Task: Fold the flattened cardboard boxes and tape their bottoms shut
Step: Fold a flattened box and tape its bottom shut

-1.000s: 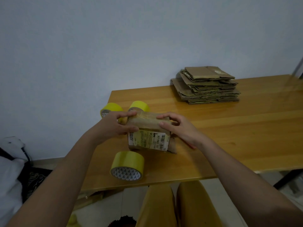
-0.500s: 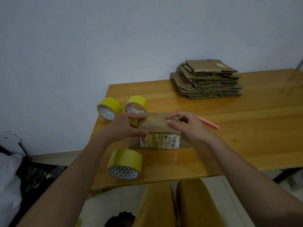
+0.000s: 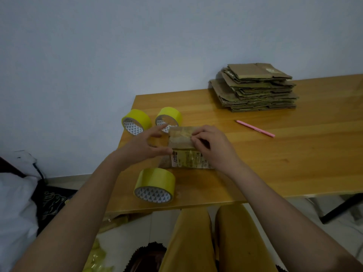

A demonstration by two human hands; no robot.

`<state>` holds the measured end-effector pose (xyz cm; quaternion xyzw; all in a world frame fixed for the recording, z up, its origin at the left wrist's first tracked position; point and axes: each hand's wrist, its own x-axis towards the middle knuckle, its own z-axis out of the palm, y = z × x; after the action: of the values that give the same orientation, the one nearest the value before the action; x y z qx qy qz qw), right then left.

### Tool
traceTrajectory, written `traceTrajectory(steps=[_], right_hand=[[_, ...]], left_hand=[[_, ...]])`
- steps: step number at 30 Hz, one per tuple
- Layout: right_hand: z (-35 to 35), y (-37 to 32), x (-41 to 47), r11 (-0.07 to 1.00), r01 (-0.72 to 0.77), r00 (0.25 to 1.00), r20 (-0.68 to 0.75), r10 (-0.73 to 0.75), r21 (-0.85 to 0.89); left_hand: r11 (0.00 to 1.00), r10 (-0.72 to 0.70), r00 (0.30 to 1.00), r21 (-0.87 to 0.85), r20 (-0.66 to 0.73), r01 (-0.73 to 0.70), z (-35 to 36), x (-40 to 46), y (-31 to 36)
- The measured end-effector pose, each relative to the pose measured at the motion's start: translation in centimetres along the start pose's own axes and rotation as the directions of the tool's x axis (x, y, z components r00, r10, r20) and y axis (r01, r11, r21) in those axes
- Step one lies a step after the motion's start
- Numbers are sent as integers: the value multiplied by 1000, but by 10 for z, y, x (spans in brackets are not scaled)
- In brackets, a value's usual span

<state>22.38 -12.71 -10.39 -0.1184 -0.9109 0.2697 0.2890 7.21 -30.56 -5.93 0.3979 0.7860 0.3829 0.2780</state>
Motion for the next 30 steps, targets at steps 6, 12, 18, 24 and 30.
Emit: traceTrajectory(steps=[6,12,18,24,30], right_hand=[[8,-4,-13,994,39,994,-93,-48,-101],[11,-3,-14,997,29,991,-129,-38,-68],[11,-3,-14,997,49,988,-143,-57,-58],[8,0,-15,997,75,988,-135,-72,18],[4,3,-13,993,77,989,-132,-65,90]], left_hand=[[986,-163,945,16,284,166,-20,-53,-29],[977,-173,961,-83,217,195,4,-80,-47],[971,-92,966,193,-241,141,42,-84,-50],[966,84,900,256,-428,31,50,-84,-50],[942,224,815,332,-535,-41,36,-85,-41]])
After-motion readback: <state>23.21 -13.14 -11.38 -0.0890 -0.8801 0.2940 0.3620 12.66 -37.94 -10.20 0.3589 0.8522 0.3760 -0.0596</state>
